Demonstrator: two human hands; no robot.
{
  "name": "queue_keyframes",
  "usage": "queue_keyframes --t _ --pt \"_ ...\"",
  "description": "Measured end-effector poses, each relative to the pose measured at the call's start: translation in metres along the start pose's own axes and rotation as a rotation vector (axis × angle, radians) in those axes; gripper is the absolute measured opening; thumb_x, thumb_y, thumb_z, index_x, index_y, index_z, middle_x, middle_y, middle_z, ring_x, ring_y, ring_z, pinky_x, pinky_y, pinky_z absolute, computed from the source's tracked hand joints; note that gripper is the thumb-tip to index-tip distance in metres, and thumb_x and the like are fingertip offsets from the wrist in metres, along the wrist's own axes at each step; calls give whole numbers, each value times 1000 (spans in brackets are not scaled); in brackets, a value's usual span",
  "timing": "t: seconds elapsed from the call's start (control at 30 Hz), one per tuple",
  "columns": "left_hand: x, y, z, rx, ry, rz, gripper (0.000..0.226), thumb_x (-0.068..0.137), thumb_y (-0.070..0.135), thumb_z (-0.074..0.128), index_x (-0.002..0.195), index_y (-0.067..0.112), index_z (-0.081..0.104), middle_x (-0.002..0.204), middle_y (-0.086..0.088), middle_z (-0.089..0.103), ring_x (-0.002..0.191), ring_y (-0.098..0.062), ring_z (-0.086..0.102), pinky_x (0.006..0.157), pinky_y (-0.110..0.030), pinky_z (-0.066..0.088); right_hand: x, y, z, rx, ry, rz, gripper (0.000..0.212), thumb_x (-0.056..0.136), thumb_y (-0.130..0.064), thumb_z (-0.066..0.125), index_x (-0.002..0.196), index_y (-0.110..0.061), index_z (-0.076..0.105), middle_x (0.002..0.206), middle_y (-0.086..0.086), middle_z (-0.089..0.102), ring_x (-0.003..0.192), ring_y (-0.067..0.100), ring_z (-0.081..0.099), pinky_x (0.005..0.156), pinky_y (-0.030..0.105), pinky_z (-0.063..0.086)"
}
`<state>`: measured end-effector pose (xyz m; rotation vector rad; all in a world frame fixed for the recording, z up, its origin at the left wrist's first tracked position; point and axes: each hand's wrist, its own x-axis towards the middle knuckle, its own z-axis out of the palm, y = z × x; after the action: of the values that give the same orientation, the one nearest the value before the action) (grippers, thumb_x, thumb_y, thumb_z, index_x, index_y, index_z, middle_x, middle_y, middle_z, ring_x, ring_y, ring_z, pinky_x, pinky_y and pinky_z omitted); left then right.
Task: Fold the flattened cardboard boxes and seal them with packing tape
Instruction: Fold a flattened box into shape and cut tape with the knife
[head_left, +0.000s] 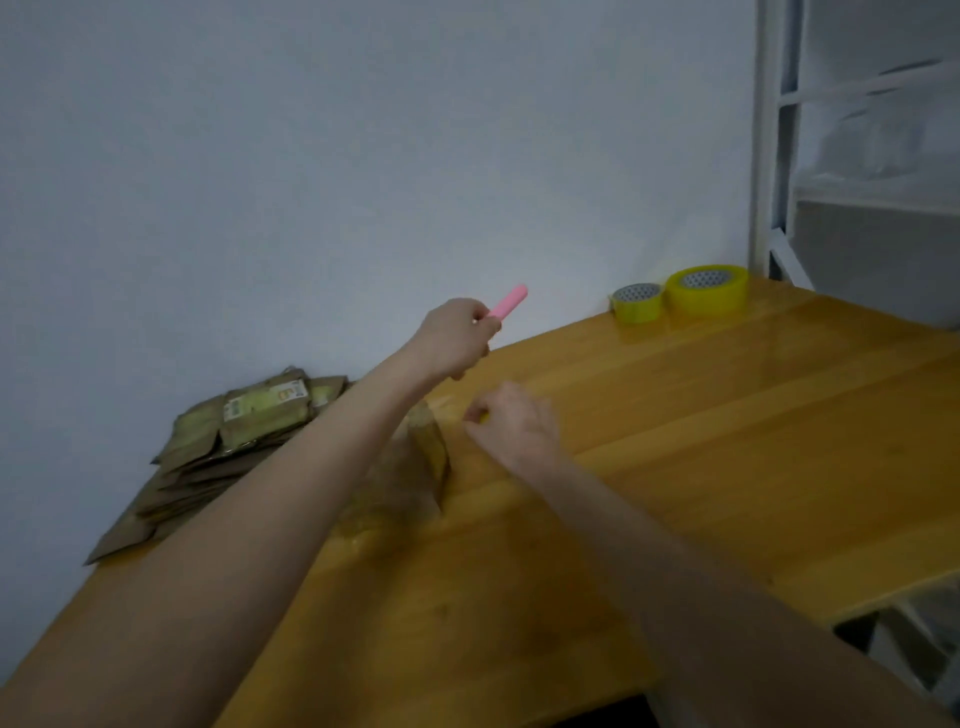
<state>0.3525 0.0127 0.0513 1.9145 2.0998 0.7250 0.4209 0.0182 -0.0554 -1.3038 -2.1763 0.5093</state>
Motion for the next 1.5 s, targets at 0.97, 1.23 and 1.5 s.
queue_keyframes --t 0.97,1.23,1.5 --pt "-110 -130 -12 -912 -56 -161 42 94 -8 42 135 -3 43 105 -13 65 65 -7 51 59 -20 48 -4 -20 -4 -107 75 104 17 87 -44 62 94 -31 72 101 -1 68 83 17 57 62 24 39" --pt "-114 -129 -5 -817 -17 -83 31 101 7 39 130 3 50 77 -3 61 50 -4 41 42 -13 34 -4 -17 -4 -118 93 84 17 87 -44 63 93 -31 72 109 0 66 98 22 60 68 25 40" --pt "-111 -128 0 -531 146 -128 24 100 25 44 96 14 65 59 5 53 46 -5 42 43 -18 34 -4 -12 -7 -125 89 71 17 87 -44 63 92 -31 72 106 0 66 86 18 57 65 26 42"
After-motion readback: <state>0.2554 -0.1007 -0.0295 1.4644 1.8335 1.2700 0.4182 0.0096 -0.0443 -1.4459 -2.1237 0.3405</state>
